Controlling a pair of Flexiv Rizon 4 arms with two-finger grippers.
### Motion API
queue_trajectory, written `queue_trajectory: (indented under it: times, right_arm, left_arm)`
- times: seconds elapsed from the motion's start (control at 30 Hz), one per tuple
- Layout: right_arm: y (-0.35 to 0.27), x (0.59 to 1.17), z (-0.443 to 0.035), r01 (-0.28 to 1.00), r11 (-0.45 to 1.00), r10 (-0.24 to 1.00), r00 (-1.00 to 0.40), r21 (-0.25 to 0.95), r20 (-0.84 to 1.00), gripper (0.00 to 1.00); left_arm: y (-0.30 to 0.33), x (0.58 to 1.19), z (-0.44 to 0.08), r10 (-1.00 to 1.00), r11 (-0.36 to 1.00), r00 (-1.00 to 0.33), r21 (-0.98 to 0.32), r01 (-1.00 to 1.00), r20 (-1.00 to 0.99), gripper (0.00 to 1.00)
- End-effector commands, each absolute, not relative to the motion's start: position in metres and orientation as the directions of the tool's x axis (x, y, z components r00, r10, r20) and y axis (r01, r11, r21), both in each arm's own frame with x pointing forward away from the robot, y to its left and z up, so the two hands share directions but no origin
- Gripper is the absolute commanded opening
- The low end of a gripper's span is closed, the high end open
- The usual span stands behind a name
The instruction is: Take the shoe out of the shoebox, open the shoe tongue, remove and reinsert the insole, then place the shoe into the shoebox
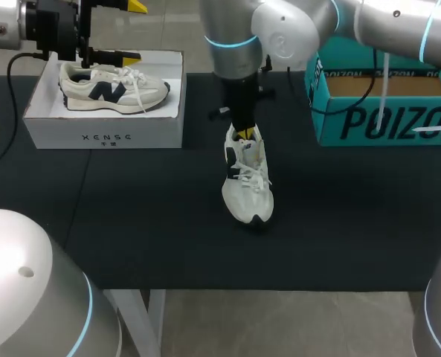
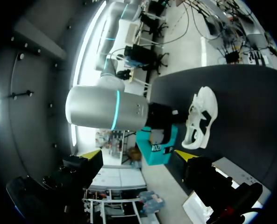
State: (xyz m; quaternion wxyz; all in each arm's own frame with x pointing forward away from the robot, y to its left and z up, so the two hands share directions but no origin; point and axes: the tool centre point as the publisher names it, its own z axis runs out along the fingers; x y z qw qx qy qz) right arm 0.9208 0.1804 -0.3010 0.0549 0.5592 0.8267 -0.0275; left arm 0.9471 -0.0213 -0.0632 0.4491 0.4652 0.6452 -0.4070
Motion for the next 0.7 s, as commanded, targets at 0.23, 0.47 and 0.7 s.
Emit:
queue_trajectory:
  times: [0.23, 0.47, 0.7]
  right_arm:
    - [0.176, 0.922, -0.292, 0.565, 0.824, 0.564, -0.825, -0.034, -0.028, 0.00]
    - [0.179, 0.926, -0.294, 0.477, 0.878, 0.478, -0.878, 0.035, -0.024, 0.00]
    - [0.168, 0.955, -0.287, 0.231, 0.964, 0.250, -0.956, 0.128, -0.155, 0.00]
  left_arm:
    - [-0.021, 0.948, -0.063, 0.239, 0.235, -0.164, -0.107, 0.966, -0.957, 1.00]
    - [-0.021, 0.948, -0.063, 0.239, 0.235, -0.164, -0.107, 0.966, -0.957, 1.00]
    - [-0.021, 0.948, -0.063, 0.239, 0.235, -0.164, -0.107, 0.966, -0.957, 1.00]
